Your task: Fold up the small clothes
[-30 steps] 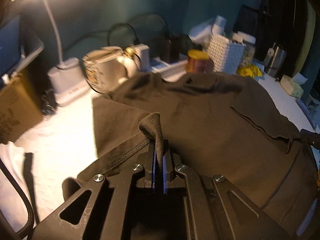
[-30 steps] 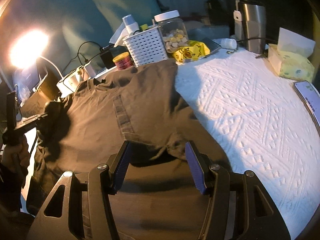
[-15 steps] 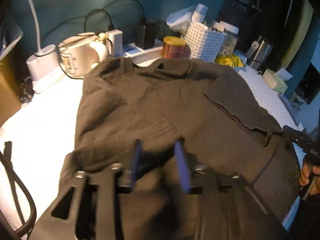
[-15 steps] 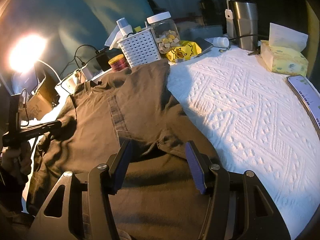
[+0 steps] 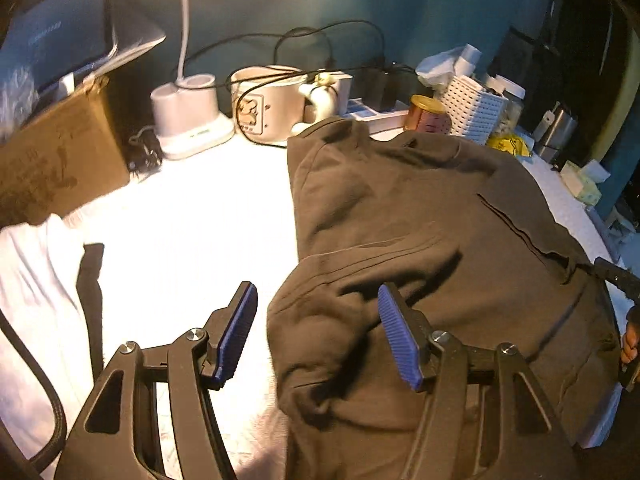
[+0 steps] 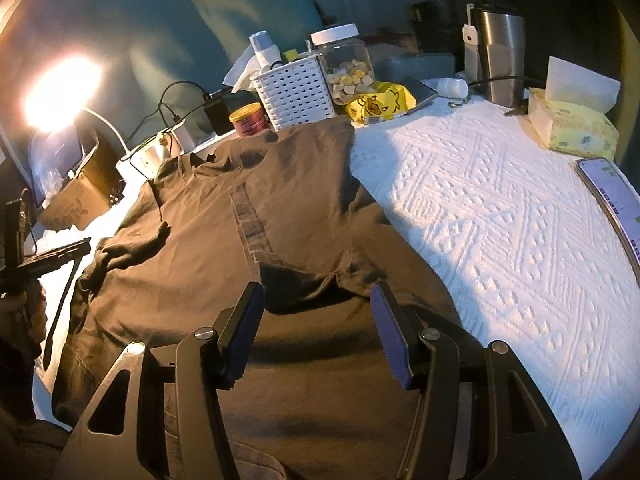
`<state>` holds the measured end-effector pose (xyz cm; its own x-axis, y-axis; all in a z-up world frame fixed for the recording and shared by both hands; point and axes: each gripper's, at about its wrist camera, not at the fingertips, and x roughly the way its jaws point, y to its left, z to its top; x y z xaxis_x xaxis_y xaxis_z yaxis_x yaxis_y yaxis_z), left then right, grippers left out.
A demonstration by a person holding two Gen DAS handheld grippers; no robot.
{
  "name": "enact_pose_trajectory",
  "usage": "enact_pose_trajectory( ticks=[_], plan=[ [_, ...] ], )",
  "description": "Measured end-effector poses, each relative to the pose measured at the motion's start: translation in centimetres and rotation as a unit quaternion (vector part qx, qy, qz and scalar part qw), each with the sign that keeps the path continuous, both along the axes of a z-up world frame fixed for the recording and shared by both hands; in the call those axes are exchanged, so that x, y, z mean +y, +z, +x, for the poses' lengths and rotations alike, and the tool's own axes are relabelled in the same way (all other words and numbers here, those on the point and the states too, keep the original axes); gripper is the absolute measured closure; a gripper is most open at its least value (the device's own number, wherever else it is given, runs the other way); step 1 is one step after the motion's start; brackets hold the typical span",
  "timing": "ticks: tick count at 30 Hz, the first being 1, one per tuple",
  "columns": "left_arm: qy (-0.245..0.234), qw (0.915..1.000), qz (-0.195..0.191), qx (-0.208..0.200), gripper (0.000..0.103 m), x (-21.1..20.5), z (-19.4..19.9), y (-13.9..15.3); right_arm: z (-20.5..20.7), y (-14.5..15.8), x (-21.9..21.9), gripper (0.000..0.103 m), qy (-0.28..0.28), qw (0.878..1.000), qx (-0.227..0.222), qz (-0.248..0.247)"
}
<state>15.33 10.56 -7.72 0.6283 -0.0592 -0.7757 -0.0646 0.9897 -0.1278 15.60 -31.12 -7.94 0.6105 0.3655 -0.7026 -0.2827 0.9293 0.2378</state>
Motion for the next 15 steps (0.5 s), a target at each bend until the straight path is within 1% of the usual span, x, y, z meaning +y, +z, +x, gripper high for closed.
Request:
enact_pose_trajectory(
  ticks=[3, 7, 10, 13, 14, 15],
  plan=[
    [-0.003, 0.9999, -0.017, -0.003, 0.04, 0.7, 0.1, -0.6, -0.1, 0.1, 0.5, 0.044, 0.003, 1.0, 0.0, -0.003],
    [-0.017, 0.9992, -0.035, -0.005, 0.04, 0.9, 0.5, -1.4, 0.1, 0.2, 1.2, 0.044, 0.006, 1.0, 0.002, -0.009],
    [-0.031, 0.9988, -0.037, 0.0, 0.041, 0.7, 0.7, -2.0, 0.1, 0.4, 1.8, 0.044, 0.009, 1.0, 0.0, -0.012],
    [-0.056, 0.9977, -0.038, 0.003, 0.041, 0.3, 0.9, -2.5, 0.2, 0.4, 2.1, 0.044, 0.009, 1.0, 0.001, -0.014],
    [-0.056, 0.9978, -0.036, 0.003, 0.044, 0.3, 0.9, -2.5, 0.2, 0.4, 2.1, 0.044, 0.01, 1.0, 0.002, -0.015],
    [-0.057, 0.9978, -0.034, -0.002, 0.05, 0.1, 0.7, -2.4, 0.2, 0.3, 2.2, 0.044, 0.009, 1.0, 0.003, -0.016]
  ],
)
